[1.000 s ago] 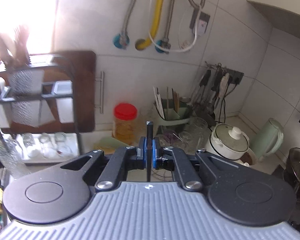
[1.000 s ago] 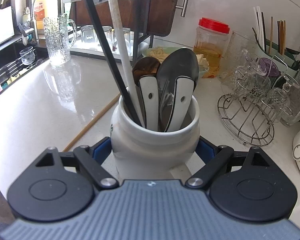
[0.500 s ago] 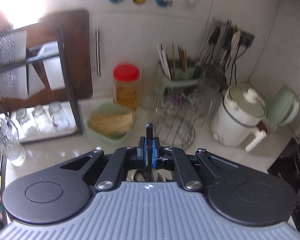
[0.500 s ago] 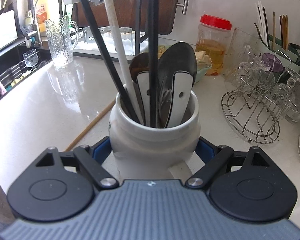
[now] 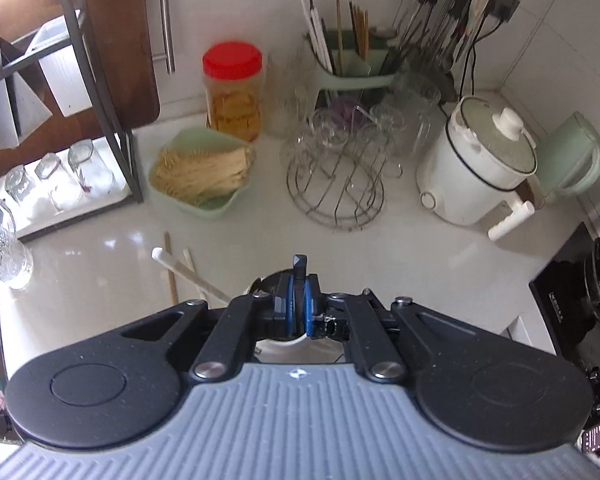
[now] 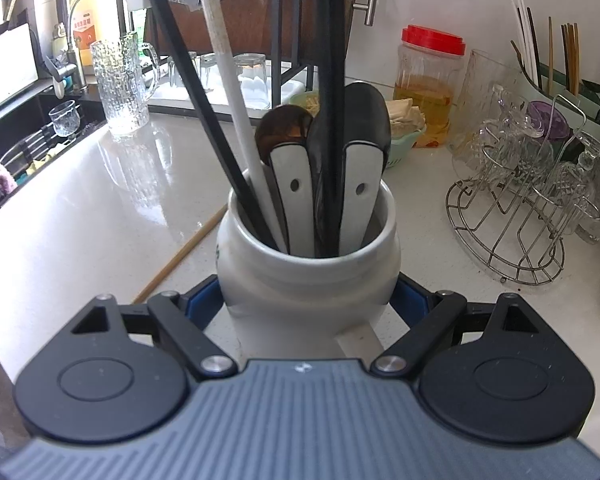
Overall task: Organize utensils
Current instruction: 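Lower the dark chopstick into the mug and open the left tool, then withdraw the left tool and move it over the wooden chopstick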
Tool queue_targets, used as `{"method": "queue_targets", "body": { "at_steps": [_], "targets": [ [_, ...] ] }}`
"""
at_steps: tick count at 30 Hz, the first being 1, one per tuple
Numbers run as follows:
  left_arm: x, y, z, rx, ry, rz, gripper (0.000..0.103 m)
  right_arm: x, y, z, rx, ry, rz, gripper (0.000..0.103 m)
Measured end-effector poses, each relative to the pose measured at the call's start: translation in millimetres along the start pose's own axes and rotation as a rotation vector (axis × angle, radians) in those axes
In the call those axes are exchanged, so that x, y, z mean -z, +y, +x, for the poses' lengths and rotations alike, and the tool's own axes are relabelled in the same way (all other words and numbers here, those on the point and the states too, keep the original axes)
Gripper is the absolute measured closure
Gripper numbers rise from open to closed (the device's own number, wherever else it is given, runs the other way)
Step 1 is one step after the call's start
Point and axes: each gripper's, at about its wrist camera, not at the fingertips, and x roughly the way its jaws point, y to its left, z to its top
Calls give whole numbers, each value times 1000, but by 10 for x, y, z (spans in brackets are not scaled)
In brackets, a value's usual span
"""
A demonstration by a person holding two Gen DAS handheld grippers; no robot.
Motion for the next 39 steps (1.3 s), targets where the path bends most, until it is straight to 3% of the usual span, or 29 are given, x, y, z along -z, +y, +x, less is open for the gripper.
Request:
{"method": "queue_targets", "body": {
  "at_steps": [9, 14, 18, 22, 28, 39],
  "targets": [
    [-36, 71, 65, -4, 68, -25, 96, -5, 10, 7, 6, -1, 11, 12],
    [15, 167, 23, -9, 45, -61, 94, -6, 26, 9, 14, -3, 13, 12],
    [88, 233, -117, -20, 3, -90, 60, -5, 27, 9, 17, -4, 14, 12],
    [170, 279, -320, -41, -53, -103, 44, 2, 20, 10, 16, -8, 21, 12],
    [313, 369, -602, -95, -139, -100, 32, -10, 20, 9, 25, -5, 33, 12],
    [663, 779, -836, -188, -232, -148, 22, -31, 19, 21, 33, 15, 52, 13]
  ]
}}
